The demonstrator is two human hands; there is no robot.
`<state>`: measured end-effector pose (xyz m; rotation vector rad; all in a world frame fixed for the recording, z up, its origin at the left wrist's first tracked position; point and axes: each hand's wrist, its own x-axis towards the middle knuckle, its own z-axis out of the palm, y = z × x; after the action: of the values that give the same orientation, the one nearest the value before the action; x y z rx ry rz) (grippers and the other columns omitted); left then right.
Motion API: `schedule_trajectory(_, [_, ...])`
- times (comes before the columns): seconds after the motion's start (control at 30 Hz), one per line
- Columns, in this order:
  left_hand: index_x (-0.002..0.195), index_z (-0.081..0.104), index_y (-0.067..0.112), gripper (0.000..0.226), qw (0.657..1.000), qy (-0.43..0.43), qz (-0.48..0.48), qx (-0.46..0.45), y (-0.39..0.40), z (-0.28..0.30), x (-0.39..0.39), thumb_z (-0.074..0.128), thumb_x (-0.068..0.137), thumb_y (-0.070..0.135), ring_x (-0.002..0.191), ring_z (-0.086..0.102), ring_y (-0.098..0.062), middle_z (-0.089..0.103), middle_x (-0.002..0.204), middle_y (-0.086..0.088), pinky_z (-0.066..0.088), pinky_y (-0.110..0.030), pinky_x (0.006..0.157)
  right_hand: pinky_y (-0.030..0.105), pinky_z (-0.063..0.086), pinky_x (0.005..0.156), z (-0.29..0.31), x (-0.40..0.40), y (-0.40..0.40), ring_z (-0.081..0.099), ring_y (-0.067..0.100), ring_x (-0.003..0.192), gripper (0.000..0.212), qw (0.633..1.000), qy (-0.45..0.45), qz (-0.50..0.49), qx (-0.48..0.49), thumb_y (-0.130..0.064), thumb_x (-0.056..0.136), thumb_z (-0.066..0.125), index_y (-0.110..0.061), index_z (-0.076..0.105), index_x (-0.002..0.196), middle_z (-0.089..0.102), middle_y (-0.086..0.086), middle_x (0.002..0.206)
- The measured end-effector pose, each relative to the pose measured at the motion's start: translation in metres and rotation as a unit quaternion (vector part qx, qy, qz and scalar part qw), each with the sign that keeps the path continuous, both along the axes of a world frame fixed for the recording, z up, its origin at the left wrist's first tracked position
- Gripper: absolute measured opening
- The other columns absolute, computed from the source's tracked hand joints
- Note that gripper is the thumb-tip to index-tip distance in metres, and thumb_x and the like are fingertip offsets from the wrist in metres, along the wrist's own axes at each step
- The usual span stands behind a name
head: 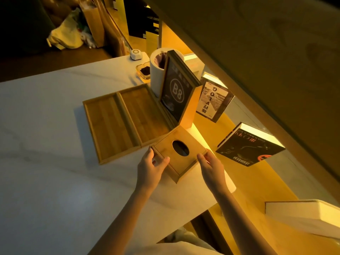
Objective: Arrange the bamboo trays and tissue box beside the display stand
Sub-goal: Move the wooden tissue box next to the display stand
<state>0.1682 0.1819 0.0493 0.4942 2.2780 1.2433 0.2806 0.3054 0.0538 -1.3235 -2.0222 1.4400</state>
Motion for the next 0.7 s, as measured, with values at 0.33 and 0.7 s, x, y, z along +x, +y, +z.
schedule_trajectory(0.33, [0.134,0.033,0.006,0.063,1.000,-0.010,0.002,-0.001,0.010,-0.011,0.009,0.061,0.081,0.023,0.122,0.049,-0.028,0.048,0.137,-0.014,0.044,-0.031,0.093,0.030,0.042,0.083,-0.015,0.006,0.006,0.052,0.019,0.107,0.032,0.999,0.014,-0.020,-0.035,-0.023,0.093,0.046,-0.011,0.049,0.123,0.058,0.008,0.124])
schedule_trajectory(0.7, [0.140,0.007,0.017,0.080,0.984,0.160,-0.048,-0.057,0.010,-0.016,0.034,0.055,0.081,0.042,0.141,0.012,-0.024,0.010,0.154,-0.009,0.028,-0.035,0.108,0.051,0.032,0.108,-0.016,0.017,0.017,0.031,0.024,0.135,0.053,0.999,0.006,0.005,-0.048,-0.035,0.090,0.048,-0.026,0.028,0.139,0.033,0.003,0.149])
